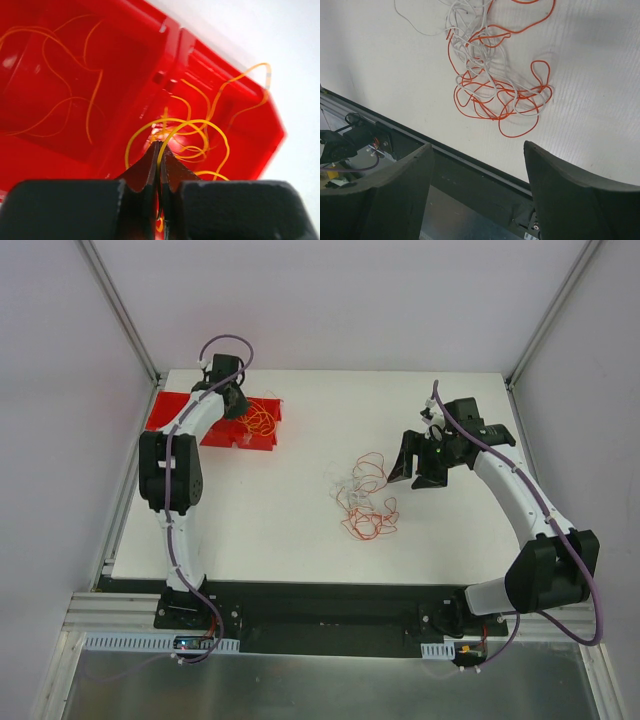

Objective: Untangle the cables

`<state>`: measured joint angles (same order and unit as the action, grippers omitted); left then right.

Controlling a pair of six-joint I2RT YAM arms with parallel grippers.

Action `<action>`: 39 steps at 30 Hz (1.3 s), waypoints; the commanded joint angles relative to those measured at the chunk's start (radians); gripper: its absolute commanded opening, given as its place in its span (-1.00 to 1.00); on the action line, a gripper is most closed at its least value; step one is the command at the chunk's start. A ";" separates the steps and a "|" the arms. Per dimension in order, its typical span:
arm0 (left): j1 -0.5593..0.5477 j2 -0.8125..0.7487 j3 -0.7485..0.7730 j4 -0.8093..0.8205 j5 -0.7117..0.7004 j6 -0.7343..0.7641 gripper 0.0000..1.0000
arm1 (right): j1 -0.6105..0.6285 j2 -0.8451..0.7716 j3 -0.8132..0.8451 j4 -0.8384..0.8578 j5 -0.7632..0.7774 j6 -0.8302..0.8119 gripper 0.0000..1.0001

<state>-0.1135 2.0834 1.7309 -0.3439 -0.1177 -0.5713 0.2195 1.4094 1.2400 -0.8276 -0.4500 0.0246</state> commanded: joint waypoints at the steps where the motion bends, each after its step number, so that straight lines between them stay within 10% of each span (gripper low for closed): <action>1: -0.021 0.043 0.058 -0.015 -0.106 0.092 -1.00 | -0.008 -0.024 0.026 -0.022 -0.012 -0.002 0.49; 14: -0.037 0.136 0.061 -0.053 -0.057 0.108 -1.00 | -0.008 -0.029 0.027 -0.031 -0.013 0.005 0.49; 27: -0.040 -0.017 0.095 -0.135 0.018 0.113 0.22 | -0.005 -0.055 -0.002 -0.008 -0.041 0.034 0.49; 39: -0.040 -0.290 -0.037 -0.179 0.229 0.030 0.37 | 0.018 -0.107 -0.054 0.027 -0.056 0.035 0.49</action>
<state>-0.1509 1.9106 1.7588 -0.4862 0.0002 -0.4988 0.2245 1.3350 1.2114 -0.8165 -0.4843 0.0505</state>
